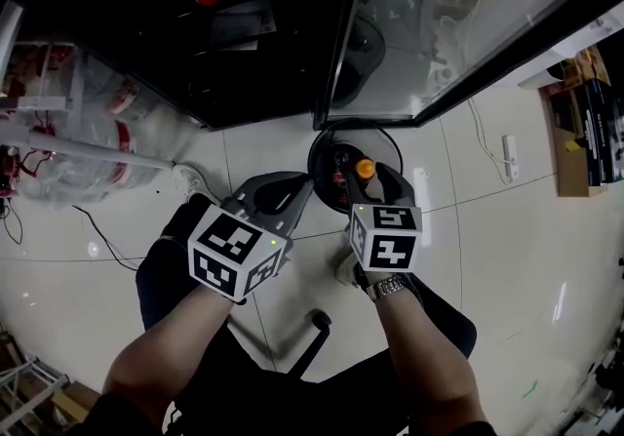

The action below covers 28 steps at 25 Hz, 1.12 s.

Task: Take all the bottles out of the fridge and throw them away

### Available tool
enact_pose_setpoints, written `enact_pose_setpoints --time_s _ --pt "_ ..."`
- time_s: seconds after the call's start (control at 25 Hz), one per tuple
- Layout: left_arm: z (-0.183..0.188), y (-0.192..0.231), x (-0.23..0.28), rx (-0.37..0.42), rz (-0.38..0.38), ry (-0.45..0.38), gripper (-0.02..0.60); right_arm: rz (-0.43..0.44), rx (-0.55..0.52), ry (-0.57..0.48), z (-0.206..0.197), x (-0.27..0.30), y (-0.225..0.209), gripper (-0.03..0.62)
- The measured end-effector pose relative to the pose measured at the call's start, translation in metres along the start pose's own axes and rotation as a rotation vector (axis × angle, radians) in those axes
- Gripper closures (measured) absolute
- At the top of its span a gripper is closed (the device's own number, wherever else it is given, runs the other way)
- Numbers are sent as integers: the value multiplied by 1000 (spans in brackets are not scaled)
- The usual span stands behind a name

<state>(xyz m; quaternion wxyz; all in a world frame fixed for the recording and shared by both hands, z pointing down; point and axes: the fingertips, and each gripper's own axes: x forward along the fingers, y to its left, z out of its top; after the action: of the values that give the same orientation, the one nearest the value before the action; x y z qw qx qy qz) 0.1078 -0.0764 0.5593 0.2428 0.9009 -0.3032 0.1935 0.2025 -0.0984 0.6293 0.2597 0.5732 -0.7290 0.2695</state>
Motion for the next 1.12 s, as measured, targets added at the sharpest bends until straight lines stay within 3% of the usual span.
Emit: enact_pose_setpoints --time_s 0.08,0.64,1.12 --pt "0 2 0 -1 6 0 577 -15 11 -29 6 -1 -4 427" --pt "11 3 -21 -2 18 -37 578 -55 39 -70 28 -22 -13 427" --pt "33 3 -45 18 32 -90 578 -11 -22 -128 63 -36 27 427"
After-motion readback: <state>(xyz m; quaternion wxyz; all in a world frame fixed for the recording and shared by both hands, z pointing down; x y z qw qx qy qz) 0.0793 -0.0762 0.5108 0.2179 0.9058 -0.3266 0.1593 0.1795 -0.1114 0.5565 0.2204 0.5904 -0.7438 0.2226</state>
